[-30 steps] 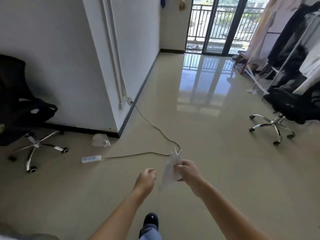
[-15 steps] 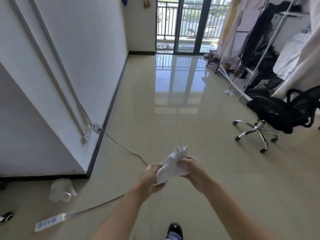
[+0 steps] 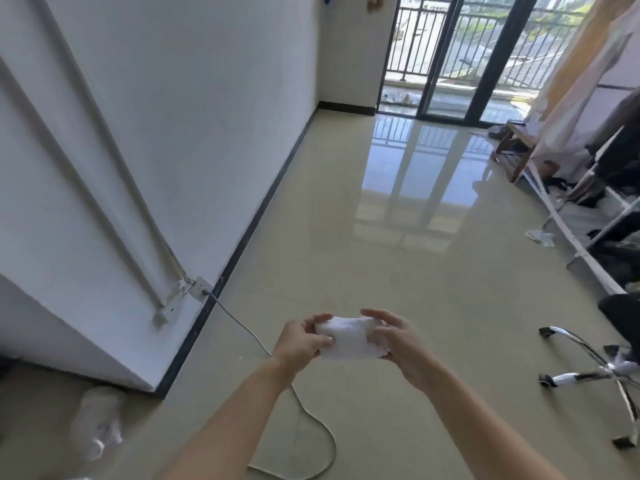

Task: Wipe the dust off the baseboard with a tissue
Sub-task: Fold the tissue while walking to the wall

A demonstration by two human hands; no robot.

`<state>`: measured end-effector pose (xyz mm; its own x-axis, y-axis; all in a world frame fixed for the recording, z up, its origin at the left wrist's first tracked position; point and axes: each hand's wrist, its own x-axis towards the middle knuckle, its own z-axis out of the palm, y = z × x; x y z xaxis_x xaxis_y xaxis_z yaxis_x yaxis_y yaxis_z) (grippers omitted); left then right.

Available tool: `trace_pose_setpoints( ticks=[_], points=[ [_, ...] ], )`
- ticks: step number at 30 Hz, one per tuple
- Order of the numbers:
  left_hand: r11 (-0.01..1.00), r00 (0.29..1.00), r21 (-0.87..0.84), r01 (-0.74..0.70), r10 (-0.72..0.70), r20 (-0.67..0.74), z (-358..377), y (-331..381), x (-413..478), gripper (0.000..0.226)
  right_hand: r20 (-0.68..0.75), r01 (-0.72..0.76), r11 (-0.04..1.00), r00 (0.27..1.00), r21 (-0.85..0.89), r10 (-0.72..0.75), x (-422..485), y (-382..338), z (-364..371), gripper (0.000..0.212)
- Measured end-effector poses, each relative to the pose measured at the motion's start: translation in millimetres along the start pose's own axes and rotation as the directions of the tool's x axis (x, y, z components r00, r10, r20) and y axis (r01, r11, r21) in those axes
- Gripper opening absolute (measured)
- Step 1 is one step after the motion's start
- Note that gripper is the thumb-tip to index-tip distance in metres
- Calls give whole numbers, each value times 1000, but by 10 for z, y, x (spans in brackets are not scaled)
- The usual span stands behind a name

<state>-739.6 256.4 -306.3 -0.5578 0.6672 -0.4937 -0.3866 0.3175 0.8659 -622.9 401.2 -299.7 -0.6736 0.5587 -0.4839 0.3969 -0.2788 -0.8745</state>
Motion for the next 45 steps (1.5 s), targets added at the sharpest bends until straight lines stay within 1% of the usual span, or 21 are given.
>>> trace_pose_setpoints(
  ticks=[2, 4, 6, 8, 10, 12, 14, 15, 18, 22, 24, 26, 28, 30, 32, 35, 38, 40, 42, 44, 45],
  points=[
    [994, 997, 111, -10, 18, -73, -145, 138, 338, 51, 54, 5, 998, 999, -60, -2, 415, -207, 38, 43],
    [957, 987, 290, -23, 67, -146, -287, 296, 644, 48, 106, 27, 992, 994, -123, -14, 835, -379, 94, 54],
    [883, 971, 468, -36, 142, -194, -414, 480, 962, 42, 141, 68, 977, 989, -202, -40, 1262, -540, 186, 61],
    [786, 951, 617, -42, 220, -217, -543, 683, 1318, 26, 152, 127, 941, 985, -313, -82, 1705, -699, 303, 60],
    [702, 934, 711, -34, 276, -227, -698, 895, 1719, 11, 165, 234, 846, 971, -478, -175, 2164, -871, 427, 44],
    [653, 927, 757, -25, 300, -227, -872, 1097, 2135, 8, 164, 320, 686, 945, -653, -284, 2631, -1079, 524, 20],
    [629, 910, 777, -25, 337, -243, -1034, 1297, 2519, 11, 174, 354, 544, 919, -761, -355, 3052, -1324, 607, 14],
    [630, 900, 776, -29, 354, -254, -1114, 1400, 2686, 14, 179, 363, 516, 911, -776, -371, 3225, -1446, 653, 13],
    [726, 889, 684, -75, 359, -284, -1364, 1739, 3065, 15, 212, 420, 536, 889, -733, -407, 3634, -1840, 815, 9],
    [882, 882, 459, -108, 298, -364, -1678, 1968, 3403, 22, 200, 363, 748, 931, -555, -304, 4104, -2239, 1099, 16],
    [917, 840, 382, -116, 296, -454, -1835, 1977, 3549, 24, 213, 345, 783, 938, -517, -273, 4388, -2321, 1328, 18],
    [940, 773, 330, -92, 276, -571, -1998, 1916, 3687, 26, 251, 349, 777, 935, -524, -251, 4657, -2310, 1616, 18],
    [958, 698, 282, -51, 236, -676, -2182, 1815, 3834, 29, 333, 394, 728, 913, -561, -237, 4932, -2241, 1965, 12],
    [974, 642, 226, -17, 184, -744, -2399, 1699, 4003, 32, 456, 471, 641, 866, -606, -205, 5206, -2129, 2354, 3],
    [985, 602, 173, 22, 125, -788, -2640, 1541, 4172, 37, 569, 544, 580, 806, -606, -161, 5455, -1977, 2736, 12],
    [1000, 553, 4, -15, 12, -833, -2986, 1238, 4370, 34, 666, 540, 611, 746, -579, -28, 5776, -1713, 3263, 16],
    [972, 522, -219, -84, -144, -840, -3302, 839, 4515, 37, 715, 423, 698, 675, -577, 182, 6030, -1340, 3725, 15],
    [883, 531, -448, -139, -315, -787, -3468, 511, 4598, 44, 728, 289, 759, 600, -583, 331, 6154, -989, 3946, 21],
    [773, 537, -602, -199, -428, -727, -3576, 98, 4665, 56, 721, 206, 761, 537, -615, 437, 6255, -548, 4096, 30],
    [704, 517, -662, -257, -479, -710, -3681, -381, 4719, 64, 712, 177, 747, 500, -641, 493, 6367, -51, 4262, 48],
    [685, 494, -674, -277, -500, -711, -3742, -658, 4757, 66, 706, 167, 740, 491, -652, 511, 6432, 221, 4351, 50]
  ],
)
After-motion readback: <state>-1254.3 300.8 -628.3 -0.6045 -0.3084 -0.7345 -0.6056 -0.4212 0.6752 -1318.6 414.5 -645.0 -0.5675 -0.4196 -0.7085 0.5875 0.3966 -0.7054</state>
